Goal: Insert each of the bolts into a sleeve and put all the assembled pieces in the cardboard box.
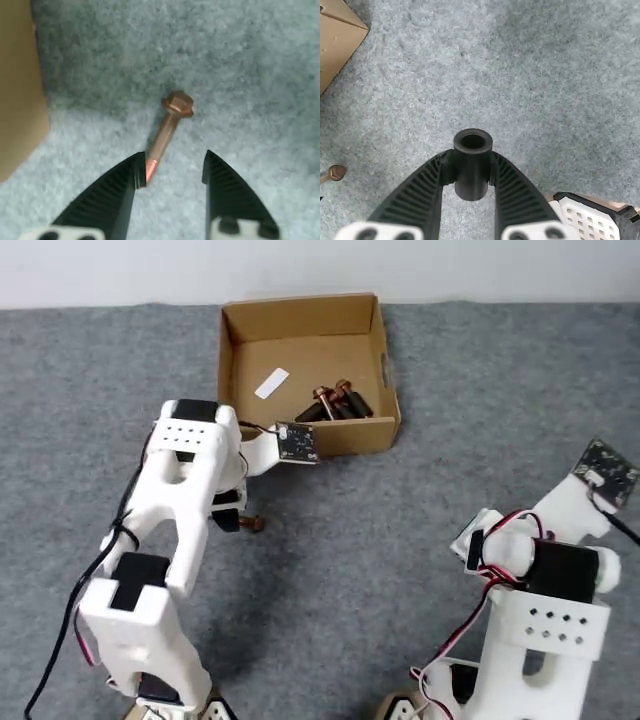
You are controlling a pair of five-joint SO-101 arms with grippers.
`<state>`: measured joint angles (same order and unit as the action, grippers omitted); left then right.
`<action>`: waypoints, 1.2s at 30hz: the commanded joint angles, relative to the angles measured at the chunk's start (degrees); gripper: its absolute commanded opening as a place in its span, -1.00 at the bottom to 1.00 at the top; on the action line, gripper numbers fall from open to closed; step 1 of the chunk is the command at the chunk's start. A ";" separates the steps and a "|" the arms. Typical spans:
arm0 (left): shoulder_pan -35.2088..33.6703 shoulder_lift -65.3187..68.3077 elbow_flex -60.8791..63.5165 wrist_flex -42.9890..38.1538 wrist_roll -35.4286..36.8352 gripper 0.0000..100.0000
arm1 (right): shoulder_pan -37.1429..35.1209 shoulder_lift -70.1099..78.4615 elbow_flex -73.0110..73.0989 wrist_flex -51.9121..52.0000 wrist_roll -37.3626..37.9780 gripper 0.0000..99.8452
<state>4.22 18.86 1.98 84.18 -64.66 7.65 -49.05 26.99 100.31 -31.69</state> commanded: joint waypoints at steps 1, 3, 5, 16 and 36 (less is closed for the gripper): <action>1.41 0.70 -2.15 -1.76 -0.53 -0.63 | 0.40 -0.92 -0.62 -0.04 0.53 -0.98; 2.02 1.23 -2.15 -2.02 -0.53 -0.63 | 0.40 -0.75 -0.62 -0.04 0.53 -0.98; 2.20 1.85 -2.07 -3.60 -0.44 -0.63 | 0.31 -0.66 -0.62 -0.48 0.53 -0.98; 2.46 7.91 -2.15 -7.03 -0.44 -0.65 | 0.31 -0.66 -0.62 -1.63 0.53 -0.98; 8.88 1.05 -5.67 0.97 19.60 -0.99 | 0.22 -1.27 -0.97 -1.10 2.55 -0.98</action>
<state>11.08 26.77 -0.84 80.57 -47.43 7.65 -49.05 26.99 99.69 -30.81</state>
